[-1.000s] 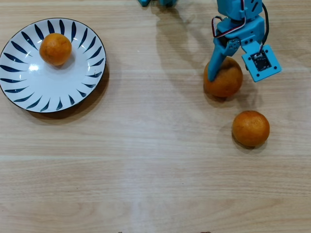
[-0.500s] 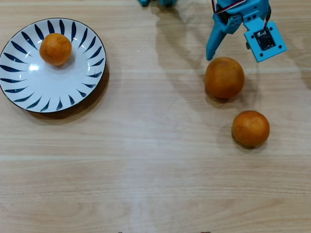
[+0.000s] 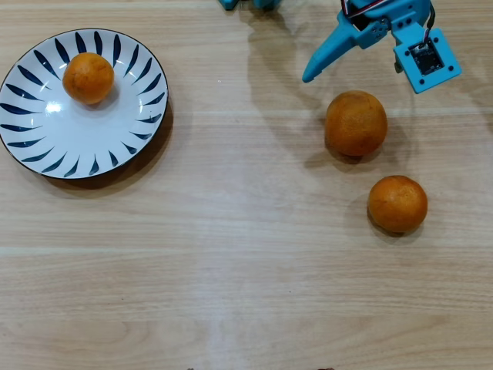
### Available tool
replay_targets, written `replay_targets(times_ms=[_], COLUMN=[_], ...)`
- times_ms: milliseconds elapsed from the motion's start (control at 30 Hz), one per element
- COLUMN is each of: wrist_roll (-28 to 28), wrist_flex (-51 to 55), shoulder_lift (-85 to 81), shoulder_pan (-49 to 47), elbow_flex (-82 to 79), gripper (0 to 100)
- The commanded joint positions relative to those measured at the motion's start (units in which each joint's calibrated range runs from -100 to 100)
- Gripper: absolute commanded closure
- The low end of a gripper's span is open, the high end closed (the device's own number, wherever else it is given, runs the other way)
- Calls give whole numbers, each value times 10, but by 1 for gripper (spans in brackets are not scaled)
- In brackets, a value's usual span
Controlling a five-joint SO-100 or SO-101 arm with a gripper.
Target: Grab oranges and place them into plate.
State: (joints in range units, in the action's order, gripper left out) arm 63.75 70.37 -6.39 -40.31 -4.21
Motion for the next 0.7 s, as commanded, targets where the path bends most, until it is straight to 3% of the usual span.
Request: replay_targets(times_ms=[0, 333, 667], wrist_roll=[2, 15, 20], wrist_flex=[-30, -332, -477], shoulder_lift=[6, 46, 77], shoulder_pan=[-6, -12, 8], elbow_flex=[23, -191, -306], gripper=[38, 38, 38])
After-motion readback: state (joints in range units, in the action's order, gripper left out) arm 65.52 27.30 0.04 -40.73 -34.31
